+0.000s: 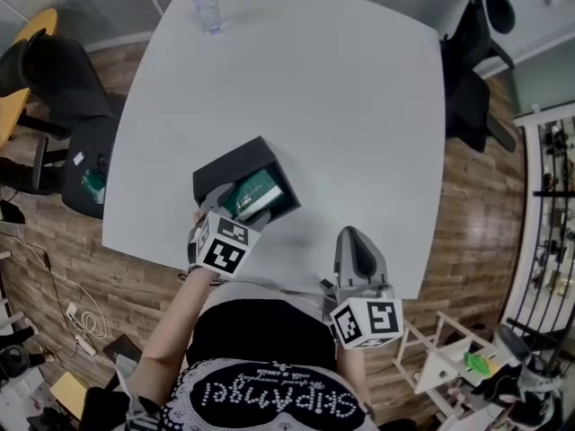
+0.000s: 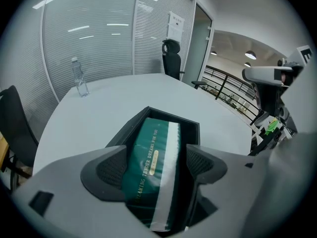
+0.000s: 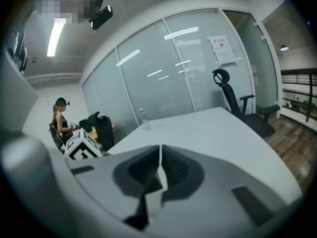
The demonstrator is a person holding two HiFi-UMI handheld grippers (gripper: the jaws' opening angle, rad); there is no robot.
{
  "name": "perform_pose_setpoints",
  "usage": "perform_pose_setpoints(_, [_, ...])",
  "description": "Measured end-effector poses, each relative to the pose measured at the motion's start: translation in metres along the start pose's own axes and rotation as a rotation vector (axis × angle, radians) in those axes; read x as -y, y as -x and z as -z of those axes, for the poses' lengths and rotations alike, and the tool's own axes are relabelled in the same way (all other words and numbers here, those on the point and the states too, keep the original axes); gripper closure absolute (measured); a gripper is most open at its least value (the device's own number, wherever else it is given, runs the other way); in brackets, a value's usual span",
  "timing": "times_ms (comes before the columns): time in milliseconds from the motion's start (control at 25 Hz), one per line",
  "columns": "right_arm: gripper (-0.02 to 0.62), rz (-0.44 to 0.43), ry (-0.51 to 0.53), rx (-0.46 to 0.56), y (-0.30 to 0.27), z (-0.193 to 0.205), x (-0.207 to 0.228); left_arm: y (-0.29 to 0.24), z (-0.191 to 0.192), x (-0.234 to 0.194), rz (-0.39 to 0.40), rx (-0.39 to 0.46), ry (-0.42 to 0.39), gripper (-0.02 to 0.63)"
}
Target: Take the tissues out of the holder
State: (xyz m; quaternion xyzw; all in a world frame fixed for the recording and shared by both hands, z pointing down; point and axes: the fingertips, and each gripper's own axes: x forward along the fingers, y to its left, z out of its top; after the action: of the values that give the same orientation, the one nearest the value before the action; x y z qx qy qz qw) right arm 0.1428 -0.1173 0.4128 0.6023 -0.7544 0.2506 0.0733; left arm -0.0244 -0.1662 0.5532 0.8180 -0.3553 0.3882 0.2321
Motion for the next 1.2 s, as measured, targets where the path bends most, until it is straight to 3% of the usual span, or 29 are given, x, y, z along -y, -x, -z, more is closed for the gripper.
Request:
perform_pose_setpoints(680, [0.560, -0.009, -0.015, -0.039, -0.013, 0.006, 0.005, -0.015, 0.011, -0.006, -0.054, -0.106, -0.027, 0.238])
perform_pose_setpoints(1200, [0.560, -0.020, -0.006, -0.050, -0.020, 0.005, -0.005, -0.015, 0.011, -0.008, -0.050, -0.109, -0.036, 0.247])
